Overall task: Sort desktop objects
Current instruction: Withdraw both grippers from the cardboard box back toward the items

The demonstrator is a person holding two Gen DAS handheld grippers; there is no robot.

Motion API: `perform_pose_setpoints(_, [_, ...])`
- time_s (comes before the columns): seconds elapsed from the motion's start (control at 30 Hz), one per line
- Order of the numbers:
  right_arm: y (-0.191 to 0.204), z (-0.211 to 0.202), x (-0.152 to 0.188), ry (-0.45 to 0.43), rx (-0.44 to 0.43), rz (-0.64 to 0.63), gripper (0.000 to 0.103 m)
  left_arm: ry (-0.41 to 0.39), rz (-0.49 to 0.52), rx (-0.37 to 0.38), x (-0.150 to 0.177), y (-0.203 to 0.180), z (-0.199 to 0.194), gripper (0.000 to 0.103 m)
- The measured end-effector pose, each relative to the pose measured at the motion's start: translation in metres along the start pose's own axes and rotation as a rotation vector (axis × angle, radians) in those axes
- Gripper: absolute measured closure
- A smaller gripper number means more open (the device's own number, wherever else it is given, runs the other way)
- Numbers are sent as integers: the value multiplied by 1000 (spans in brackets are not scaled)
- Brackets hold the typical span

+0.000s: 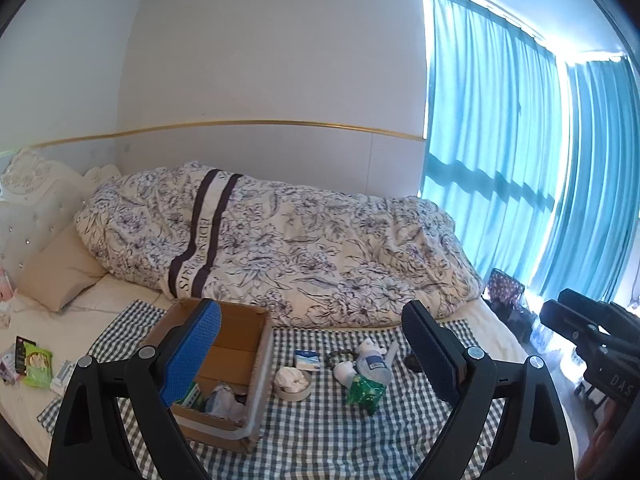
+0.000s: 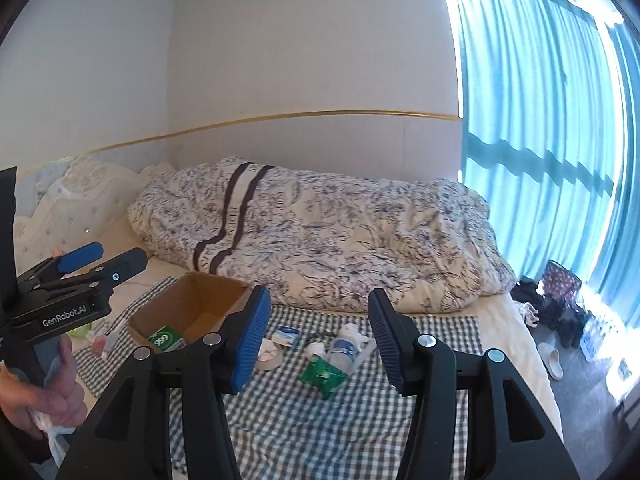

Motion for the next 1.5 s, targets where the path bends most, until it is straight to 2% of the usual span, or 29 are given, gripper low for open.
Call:
perform_pose_setpoints(0.27, [-37, -7, 1, -8, 38, 39, 45, -9, 9, 23, -1, -25, 4, 5])
perform_pose_setpoints(0.43, [-56, -4, 4, -3, 66, 50, 35, -15, 5, 35, 2, -35, 10, 1])
perform_pose_setpoints(0.77, [-90, 19, 21, 37, 97, 90, 27, 43, 9, 42, 22, -48, 42, 0])
perform_pose_setpoints(1.07, [-115, 54, 45, 95, 115, 121, 21, 100, 20, 45, 48, -58, 82, 0])
perform_pose_setpoints(1.5, [-140, 128, 91, 208, 117, 142, 20, 206, 46, 52, 104, -70, 156, 0])
Point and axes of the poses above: each gripper's, at about its wrist camera, not at the fingertips, and z roughly the way its jaws point, y to its left, x to its underside, the point moved 10 cm from there along z, roughly the way its jaws point, and after that the axes turned 1 degree about -x, right-handed, at the moved point
